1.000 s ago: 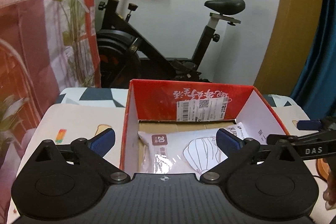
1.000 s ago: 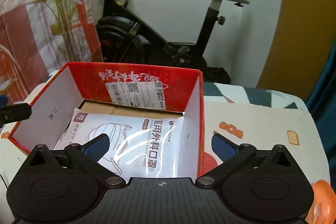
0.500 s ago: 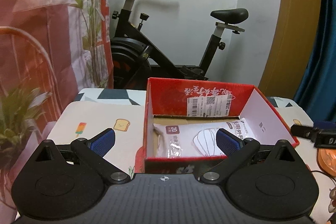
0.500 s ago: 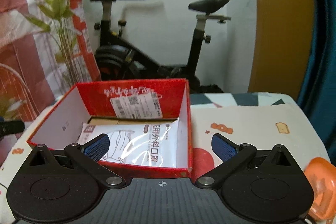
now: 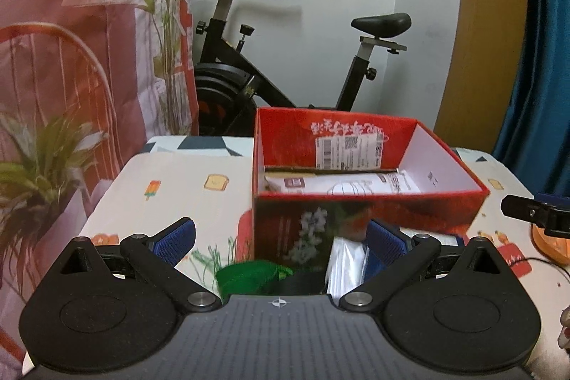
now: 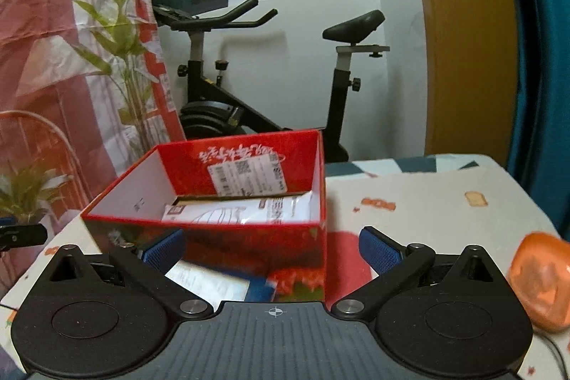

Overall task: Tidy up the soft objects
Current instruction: 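Grasp the blue-and-white snack bag with the right tool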

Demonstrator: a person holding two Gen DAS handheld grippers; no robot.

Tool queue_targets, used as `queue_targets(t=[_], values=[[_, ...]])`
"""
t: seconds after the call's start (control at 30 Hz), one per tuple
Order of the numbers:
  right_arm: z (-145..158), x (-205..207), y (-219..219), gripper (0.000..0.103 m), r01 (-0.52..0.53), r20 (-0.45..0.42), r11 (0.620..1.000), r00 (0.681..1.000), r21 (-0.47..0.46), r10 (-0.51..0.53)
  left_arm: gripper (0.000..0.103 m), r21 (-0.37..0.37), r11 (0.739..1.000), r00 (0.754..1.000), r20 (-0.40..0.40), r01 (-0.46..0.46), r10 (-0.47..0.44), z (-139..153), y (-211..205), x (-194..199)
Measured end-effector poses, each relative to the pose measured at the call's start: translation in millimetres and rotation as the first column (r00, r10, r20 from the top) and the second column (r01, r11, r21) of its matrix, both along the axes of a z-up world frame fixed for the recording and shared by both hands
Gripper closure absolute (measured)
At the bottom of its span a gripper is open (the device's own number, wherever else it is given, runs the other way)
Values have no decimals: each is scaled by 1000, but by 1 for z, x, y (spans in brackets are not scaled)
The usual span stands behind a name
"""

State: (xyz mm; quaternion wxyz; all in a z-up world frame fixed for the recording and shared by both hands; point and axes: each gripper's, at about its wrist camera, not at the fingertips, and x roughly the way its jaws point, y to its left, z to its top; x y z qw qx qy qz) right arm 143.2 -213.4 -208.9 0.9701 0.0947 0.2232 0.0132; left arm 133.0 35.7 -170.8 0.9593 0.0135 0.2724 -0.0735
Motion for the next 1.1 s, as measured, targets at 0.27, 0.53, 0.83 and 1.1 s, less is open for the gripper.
queue_targets(t=[0.27, 0.53, 0.83, 1.1], values=[[-30, -33, 7, 0, -11, -11, 998, 1000, -56, 11, 2, -52, 999, 1000, -26, -1, 0, -22, 10, -29], [-62, -43, 9, 0, -46, -80, 999, 996, -8, 45, 10, -83, 996, 995, -95, 21, -29, -53, 3, -39], [-77, -36, 19, 13, -107, -103, 994, 989, 11, 107, 37, -93, 994, 989, -127, 63, -75, -68, -5, -40], [-86, -23, 18, 29, -135, -123, 990, 983, 36, 139, 51, -89, 990, 983, -141, 106, -118, -70, -20, -25]])
